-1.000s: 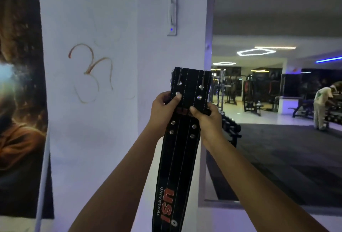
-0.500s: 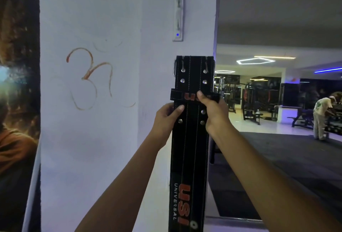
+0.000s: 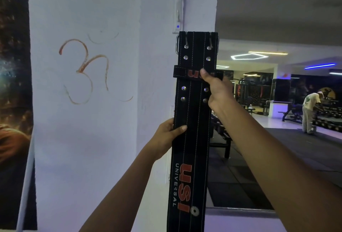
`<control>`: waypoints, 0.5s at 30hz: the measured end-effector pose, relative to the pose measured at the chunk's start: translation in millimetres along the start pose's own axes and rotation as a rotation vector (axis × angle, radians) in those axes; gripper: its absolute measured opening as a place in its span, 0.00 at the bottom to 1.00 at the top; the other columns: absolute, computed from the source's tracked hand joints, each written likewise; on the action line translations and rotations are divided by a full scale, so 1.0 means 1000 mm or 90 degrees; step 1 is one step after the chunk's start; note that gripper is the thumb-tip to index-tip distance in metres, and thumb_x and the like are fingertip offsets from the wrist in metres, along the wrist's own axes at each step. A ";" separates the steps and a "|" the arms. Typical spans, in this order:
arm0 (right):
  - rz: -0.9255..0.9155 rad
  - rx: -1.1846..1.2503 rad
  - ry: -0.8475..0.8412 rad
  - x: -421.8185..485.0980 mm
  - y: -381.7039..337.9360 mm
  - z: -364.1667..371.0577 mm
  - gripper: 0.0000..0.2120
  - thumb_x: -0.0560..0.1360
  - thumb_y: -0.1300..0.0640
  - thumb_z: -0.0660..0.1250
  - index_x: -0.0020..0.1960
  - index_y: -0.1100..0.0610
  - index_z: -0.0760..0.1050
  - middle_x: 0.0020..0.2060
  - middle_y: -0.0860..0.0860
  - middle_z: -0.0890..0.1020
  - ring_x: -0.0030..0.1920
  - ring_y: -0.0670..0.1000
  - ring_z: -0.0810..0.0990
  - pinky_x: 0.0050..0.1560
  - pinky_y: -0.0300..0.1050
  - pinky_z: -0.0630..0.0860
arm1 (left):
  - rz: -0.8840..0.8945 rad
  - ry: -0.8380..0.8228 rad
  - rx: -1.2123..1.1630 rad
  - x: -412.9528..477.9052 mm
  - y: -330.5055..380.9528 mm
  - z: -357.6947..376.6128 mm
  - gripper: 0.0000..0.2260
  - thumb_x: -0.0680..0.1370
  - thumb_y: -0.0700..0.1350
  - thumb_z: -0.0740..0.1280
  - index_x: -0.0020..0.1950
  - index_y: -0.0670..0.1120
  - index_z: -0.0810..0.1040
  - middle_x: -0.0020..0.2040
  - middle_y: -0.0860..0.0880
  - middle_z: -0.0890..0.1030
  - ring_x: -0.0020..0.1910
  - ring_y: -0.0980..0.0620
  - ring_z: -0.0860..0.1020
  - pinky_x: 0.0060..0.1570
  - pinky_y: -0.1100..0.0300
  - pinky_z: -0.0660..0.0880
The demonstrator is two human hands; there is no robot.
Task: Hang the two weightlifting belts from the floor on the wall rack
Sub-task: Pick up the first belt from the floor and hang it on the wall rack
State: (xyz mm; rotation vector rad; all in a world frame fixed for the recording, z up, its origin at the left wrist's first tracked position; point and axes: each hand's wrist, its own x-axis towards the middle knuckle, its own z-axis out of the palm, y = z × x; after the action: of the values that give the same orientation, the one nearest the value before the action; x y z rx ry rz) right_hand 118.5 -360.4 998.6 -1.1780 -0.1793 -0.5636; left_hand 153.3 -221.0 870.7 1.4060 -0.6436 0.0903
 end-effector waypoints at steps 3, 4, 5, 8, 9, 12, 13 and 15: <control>0.014 -0.008 0.006 -0.007 -0.004 -0.001 0.09 0.70 0.54 0.73 0.37 0.48 0.73 0.39 0.44 0.78 0.37 0.47 0.71 0.31 0.41 0.68 | 0.002 -0.007 -0.026 -0.004 0.009 -0.002 0.16 0.76 0.37 0.65 0.64 0.42 0.75 0.58 0.42 0.82 0.56 0.45 0.81 0.56 0.50 0.78; 0.016 -0.008 0.010 -0.009 -0.006 0.000 0.09 0.70 0.54 0.73 0.37 0.48 0.73 0.38 0.44 0.77 0.37 0.47 0.70 0.31 0.41 0.67 | 0.011 0.001 -0.041 -0.004 0.016 -0.001 0.15 0.76 0.37 0.65 0.63 0.42 0.75 0.56 0.43 0.82 0.55 0.45 0.82 0.54 0.52 0.79; 0.016 -0.006 0.015 -0.011 -0.009 0.001 0.09 0.70 0.53 0.73 0.37 0.48 0.73 0.38 0.44 0.77 0.36 0.47 0.70 0.31 0.41 0.66 | 0.021 0.011 -0.051 -0.003 0.022 0.001 0.15 0.76 0.37 0.65 0.63 0.43 0.76 0.55 0.44 0.83 0.54 0.45 0.82 0.52 0.52 0.79; 0.008 -0.004 0.023 -0.015 -0.019 0.004 0.09 0.70 0.53 0.73 0.37 0.48 0.73 0.37 0.44 0.77 0.34 0.46 0.69 0.30 0.40 0.66 | 0.023 0.030 -0.046 -0.011 0.015 0.002 0.15 0.76 0.38 0.67 0.63 0.45 0.76 0.55 0.44 0.83 0.54 0.45 0.82 0.53 0.52 0.79; 0.006 -0.005 0.020 -0.016 -0.021 0.004 0.09 0.70 0.53 0.73 0.37 0.48 0.73 0.38 0.43 0.77 0.34 0.46 0.68 0.30 0.40 0.66 | 0.007 0.026 -0.038 -0.017 0.008 0.001 0.16 0.75 0.38 0.67 0.63 0.44 0.75 0.56 0.43 0.82 0.55 0.44 0.82 0.53 0.52 0.79; 0.003 -0.005 0.019 -0.019 -0.024 0.003 0.08 0.70 0.53 0.73 0.38 0.48 0.74 0.38 0.43 0.77 0.34 0.46 0.69 0.31 0.41 0.66 | -0.051 0.008 0.007 -0.033 -0.006 -0.004 0.17 0.75 0.38 0.67 0.63 0.44 0.75 0.53 0.44 0.83 0.52 0.45 0.82 0.47 0.56 0.80; 0.002 -0.005 0.022 -0.019 -0.024 0.002 0.08 0.70 0.53 0.73 0.38 0.48 0.73 0.38 0.43 0.77 0.34 0.46 0.69 0.31 0.42 0.67 | -0.057 0.004 0.026 -0.034 -0.004 -0.004 0.16 0.75 0.38 0.67 0.62 0.45 0.76 0.52 0.46 0.83 0.52 0.46 0.82 0.46 0.57 0.80; -0.001 -0.001 0.023 -0.020 -0.024 0.001 0.09 0.70 0.53 0.73 0.37 0.48 0.73 0.38 0.43 0.77 0.35 0.46 0.69 0.31 0.42 0.67 | -0.039 0.003 0.059 -0.030 0.009 -0.002 0.14 0.75 0.39 0.68 0.60 0.45 0.77 0.52 0.48 0.83 0.52 0.47 0.82 0.48 0.57 0.79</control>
State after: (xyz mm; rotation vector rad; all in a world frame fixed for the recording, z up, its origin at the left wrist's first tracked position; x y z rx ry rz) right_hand 89.5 -359.0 1010.4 -1.1679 -0.1483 -0.5859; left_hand 125.3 -208.2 864.8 1.5136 -0.5978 0.0759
